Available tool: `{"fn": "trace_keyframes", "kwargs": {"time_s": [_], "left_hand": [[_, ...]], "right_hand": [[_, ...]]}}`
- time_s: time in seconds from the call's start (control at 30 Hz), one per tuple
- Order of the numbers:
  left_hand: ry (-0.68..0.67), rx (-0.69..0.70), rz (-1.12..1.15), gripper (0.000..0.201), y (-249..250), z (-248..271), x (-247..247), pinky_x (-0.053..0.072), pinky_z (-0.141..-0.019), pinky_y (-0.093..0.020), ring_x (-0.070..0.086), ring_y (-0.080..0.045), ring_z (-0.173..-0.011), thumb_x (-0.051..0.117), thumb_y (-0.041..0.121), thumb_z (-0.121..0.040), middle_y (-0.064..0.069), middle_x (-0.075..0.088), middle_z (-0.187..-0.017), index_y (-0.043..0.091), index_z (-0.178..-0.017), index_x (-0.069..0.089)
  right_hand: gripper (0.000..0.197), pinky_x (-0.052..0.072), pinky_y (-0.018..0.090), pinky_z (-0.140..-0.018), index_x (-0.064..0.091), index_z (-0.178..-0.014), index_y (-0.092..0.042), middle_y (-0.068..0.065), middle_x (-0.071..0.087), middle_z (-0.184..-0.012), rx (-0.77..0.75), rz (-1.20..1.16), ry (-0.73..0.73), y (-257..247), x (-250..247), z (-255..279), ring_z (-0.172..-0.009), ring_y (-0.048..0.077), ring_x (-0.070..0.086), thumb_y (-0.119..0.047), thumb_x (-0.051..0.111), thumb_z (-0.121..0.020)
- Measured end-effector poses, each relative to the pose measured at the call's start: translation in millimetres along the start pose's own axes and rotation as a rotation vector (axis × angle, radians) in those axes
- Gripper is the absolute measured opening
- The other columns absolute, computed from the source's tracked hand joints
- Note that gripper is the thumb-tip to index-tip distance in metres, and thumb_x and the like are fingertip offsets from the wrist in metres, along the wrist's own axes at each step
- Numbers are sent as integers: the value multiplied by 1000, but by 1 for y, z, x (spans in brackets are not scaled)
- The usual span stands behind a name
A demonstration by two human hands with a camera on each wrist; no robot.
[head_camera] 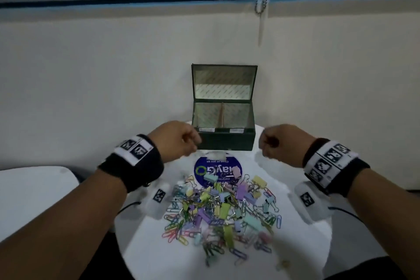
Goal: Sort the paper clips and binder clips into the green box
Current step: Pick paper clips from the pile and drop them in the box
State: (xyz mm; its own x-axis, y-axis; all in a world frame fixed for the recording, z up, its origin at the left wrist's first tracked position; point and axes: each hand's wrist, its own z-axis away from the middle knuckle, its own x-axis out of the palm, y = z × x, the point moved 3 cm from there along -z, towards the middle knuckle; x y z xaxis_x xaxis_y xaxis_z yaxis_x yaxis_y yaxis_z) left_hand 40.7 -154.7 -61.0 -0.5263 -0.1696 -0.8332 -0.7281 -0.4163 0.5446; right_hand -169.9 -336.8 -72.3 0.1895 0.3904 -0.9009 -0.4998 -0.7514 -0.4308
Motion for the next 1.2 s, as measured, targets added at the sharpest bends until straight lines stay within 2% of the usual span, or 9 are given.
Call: {"fn": "trace_keyframes", "kwargs": {"time_s": [0.17, 0.27, 0.33, 0.4, 0.57, 0.67, 0.8, 1.07, 1.2], "left_hand": [[-216, -90, -455, 32, -55, 46, 21, 37, -85, -14, 60, -8, -102, 61, 21, -87, 8, 67, -118, 27, -117, 69], [-185, -64, -432, 30, -56, 55, 32, 37, -81, -18, 55, -7, -94, 60, 23, -88, 8, 64, -111, 28, -116, 67], [-169, -38, -466, 6, -49, 55, 37, 36, -68, -23, 50, -12, -80, 59, 22, -87, 0, 61, -90, 23, -88, 65], [-162, -26, -484, 14, -44, 52, 40, 41, -67, -27, 51, -18, -75, 61, 26, -86, -1, 57, -81, 26, -74, 52], [-154, -37, -446, 24, -41, 47, 41, 47, -91, -27, 62, -16, -102, 56, 19, -92, 6, 68, -107, 27, -109, 70], [-108, -35, -433, 21, -42, 46, 41, 49, -87, -29, 63, -19, -96, 52, 17, -92, 3, 70, -102, 20, -98, 72], [-63, -33, -428, 26, -44, 49, 41, 45, -88, -24, 62, -16, -105, 54, 20, -91, 7, 68, -111, 26, -109, 72], [-96, -27, -351, 12, -47, 45, 45, 44, -73, -21, 62, -10, -83, 61, 19, -89, 9, 70, -89, 24, -82, 70], [58, -5, -300, 9, -42, 52, 34, 45, -70, -23, 60, -12, -80, 60, 18, -86, 10, 66, -84, 21, -80, 66]], "right_hand": [[18, 48, 24, -77, 58, -81, -33, -14, 62, -85, 67, 293, -311, 26, 43, 47, -79, 5, 56, -48, 67, -84], [13, 51, 28, -86, 62, -93, -35, -15, 64, -95, 77, 227, -219, 24, 52, 43, -88, 9, 60, -46, 63, -87], [15, 53, 31, -86, 63, -87, -32, -15, 65, -90, 112, 187, -190, 25, 56, 36, -87, 11, 61, -46, 68, -83], [11, 53, 30, -83, 62, -79, -30, -13, 66, -87, 112, 200, -171, 25, 58, 31, -86, 13, 61, -38, 70, -81], [12, 44, 22, -73, 66, -86, -23, -8, 67, -85, 78, 272, -112, 22, 63, 24, -83, 15, 59, -15, 57, -84], [13, 41, 22, -73, 61, -88, -27, -9, 63, -86, 64, 258, -60, 18, 64, 23, -84, 15, 57, -15, 55, -88], [6, 45, 23, -79, 63, -94, -28, -9, 65, -94, 115, 254, -22, 20, 61, 24, -89, 14, 59, -27, 60, -90], [24, 44, 21, -78, 62, -93, -31, -9, 62, -96, 131, 191, -37, 22, 65, 23, -88, 13, 57, -12, 49, -89], [25, 41, 20, -77, 67, -96, -27, -7, 58, -96, 104, 173, 51, 19, 59, 24, -89, 14, 56, -9, 51, -89]]}}
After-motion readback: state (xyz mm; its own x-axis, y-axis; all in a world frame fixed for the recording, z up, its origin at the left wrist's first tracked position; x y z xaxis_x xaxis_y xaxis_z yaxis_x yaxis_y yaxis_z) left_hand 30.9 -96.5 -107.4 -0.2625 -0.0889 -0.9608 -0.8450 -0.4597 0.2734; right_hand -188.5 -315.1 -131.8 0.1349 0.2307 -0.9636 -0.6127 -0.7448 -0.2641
